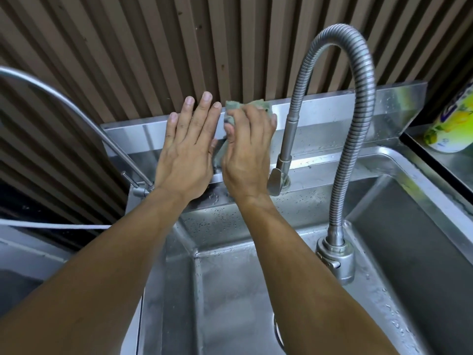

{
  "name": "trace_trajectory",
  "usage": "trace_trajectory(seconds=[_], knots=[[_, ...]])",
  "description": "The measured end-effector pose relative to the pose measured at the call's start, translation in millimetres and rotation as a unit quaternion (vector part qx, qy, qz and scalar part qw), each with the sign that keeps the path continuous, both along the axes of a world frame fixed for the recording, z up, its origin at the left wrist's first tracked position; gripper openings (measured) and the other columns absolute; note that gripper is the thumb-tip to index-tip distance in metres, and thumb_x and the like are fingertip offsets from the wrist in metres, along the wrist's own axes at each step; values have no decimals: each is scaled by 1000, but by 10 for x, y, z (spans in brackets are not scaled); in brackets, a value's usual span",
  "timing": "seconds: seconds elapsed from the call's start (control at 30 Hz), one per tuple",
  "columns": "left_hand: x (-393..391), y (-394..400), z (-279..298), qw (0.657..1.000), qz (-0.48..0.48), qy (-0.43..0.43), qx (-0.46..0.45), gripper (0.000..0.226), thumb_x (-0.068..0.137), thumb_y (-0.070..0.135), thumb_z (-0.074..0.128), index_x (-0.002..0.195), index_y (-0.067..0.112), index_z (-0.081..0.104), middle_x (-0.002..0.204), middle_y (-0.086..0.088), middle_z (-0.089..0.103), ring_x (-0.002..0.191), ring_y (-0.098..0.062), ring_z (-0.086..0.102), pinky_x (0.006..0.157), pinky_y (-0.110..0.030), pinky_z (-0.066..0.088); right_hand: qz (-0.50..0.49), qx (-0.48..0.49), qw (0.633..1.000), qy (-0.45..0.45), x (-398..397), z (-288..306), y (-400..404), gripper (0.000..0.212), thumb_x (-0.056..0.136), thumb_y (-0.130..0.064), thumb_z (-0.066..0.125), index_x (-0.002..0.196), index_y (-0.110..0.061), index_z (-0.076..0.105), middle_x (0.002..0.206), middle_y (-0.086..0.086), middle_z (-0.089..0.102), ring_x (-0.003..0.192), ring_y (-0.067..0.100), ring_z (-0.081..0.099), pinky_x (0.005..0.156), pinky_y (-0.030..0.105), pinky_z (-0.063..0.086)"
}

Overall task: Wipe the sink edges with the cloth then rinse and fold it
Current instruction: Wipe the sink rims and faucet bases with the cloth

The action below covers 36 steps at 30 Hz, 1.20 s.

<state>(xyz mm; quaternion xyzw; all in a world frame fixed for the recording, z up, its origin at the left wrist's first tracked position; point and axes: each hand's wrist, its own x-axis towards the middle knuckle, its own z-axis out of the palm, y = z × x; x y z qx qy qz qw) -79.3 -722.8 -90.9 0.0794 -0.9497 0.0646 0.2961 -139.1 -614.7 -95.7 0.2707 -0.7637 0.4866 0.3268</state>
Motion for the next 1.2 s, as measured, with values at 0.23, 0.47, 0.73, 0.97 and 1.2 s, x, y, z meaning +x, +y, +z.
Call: trace_trajectory(seconds=[0.23, 0.47, 0.73, 0.97, 1.2], knots=[[17, -36, 36, 999, 14, -51, 0, 86, 101, 21, 53, 165, 20, -4, 173, 3, -12, 159, -23, -11, 128, -43, -6, 66, 70, 991, 95, 565, -63, 509, 28, 105, -9, 50, 128, -2, 65, 138, 10, 47, 141, 31, 39, 129, 44, 8], [65, 158, 202, 992, 46, -110, 39, 69, 112, 33, 33, 164, 18, -9, 171, 0, -18, 158, -25, -17, 128, -47, -8, 70, 75, 982, 161, 899, 315, 1144, 35, 111, -20, 39, 126, -4, 67, 134, 17, 60, 139, 33, 45, 127, 49, 21], [122, 432, 363, 983, 60, -164, 57, 67, 110, 37, 24, 163, 19, -12, 171, 0, -18, 158, -23, -16, 128, -43, -3, 29, -26, 978, 206, 805, 742, 2047, 34, 110, -24, 34, 129, -11, 58, 136, 9, 48, 138, 31, 43, 127, 45, 14], [-27, 659, 288, 985, 50, -158, 41, 64, 111, 35, 21, 163, 18, -11, 172, -1, -15, 158, -23, -16, 129, -43, -4, 55, -2, 996, 71, -156, 394, 1987, 27, 102, -4, 50, 124, 0, 64, 132, 9, 48, 127, 34, 48, 117, 68, 24], [-191, 603, 169, 994, 45, -97, -9, 61, 110, 41, 17, 158, 21, -15, 170, 0, -15, 159, -24, -11, 129, -45, -3, 117, 117, 983, 74, -826, 188, 1261, 35, 108, -12, 50, 143, -13, 50, 144, 6, 46, 142, 28, 41, 130, 46, 5]])
